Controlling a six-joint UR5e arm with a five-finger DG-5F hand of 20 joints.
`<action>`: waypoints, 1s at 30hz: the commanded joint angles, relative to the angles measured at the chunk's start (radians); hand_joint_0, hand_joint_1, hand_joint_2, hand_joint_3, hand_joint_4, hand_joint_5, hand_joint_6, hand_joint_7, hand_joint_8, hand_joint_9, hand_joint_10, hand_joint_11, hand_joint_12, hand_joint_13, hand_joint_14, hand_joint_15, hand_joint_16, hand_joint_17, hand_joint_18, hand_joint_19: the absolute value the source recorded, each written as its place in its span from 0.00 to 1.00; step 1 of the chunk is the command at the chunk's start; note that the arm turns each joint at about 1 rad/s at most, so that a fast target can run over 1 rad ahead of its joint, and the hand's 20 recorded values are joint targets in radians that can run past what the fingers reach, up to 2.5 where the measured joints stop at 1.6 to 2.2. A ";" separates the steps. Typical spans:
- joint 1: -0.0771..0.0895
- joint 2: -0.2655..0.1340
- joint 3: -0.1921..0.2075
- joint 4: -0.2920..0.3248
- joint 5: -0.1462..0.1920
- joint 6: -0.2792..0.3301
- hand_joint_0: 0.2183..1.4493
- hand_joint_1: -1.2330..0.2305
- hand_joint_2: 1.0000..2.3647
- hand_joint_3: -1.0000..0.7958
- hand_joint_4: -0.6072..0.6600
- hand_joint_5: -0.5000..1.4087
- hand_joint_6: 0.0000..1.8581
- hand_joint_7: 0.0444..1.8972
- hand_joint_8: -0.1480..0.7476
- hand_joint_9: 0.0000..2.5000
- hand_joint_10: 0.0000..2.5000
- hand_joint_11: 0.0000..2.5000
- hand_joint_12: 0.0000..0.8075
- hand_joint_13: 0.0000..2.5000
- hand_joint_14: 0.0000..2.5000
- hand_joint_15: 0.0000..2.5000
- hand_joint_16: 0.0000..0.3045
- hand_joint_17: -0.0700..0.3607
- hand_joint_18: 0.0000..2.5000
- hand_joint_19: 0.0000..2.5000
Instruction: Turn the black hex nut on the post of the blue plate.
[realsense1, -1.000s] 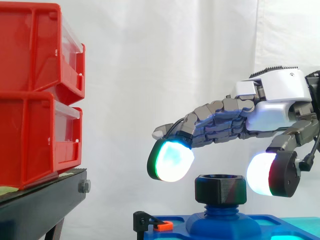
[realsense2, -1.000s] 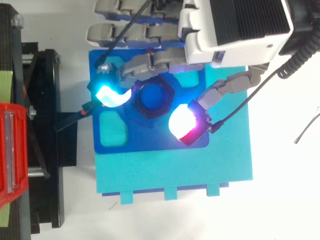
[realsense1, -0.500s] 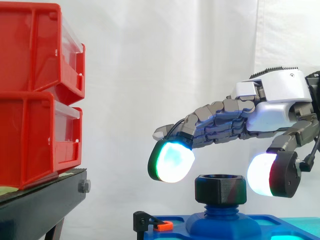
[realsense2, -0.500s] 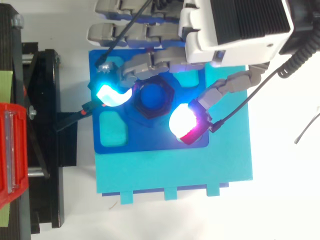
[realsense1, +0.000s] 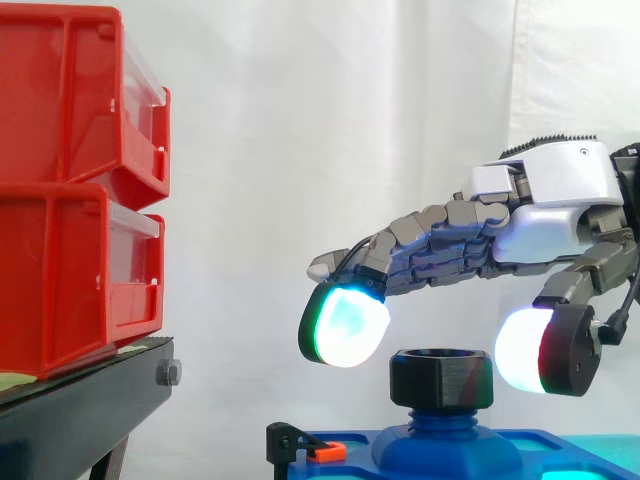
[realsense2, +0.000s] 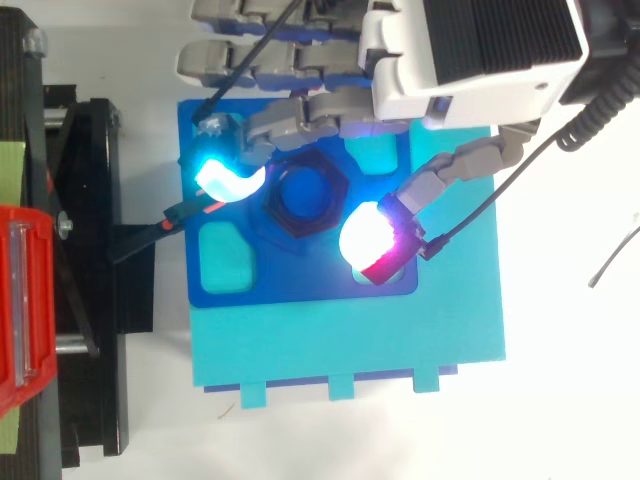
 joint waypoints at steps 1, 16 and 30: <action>-0.001 0.000 0.000 0.000 -0.002 0.000 0.16 0.34 0.00 0.28 0.56 0.10 0.27 0.34 0.36 0.00 0.00 0.00 0.44 0.00 0.00 0.00 0.18 0.44 0.00 0.02; -0.003 0.000 0.000 0.000 -0.006 0.000 0.18 0.34 0.00 0.28 0.58 0.11 0.27 0.37 0.35 0.00 0.00 0.00 0.42 0.00 0.00 0.00 0.17 0.43 0.00 0.01; -0.003 0.000 0.000 0.005 -0.008 0.000 0.24 0.33 0.00 0.28 0.59 0.12 0.27 0.42 0.33 0.00 0.00 0.00 0.39 0.00 0.00 0.00 0.15 0.41 0.00 0.01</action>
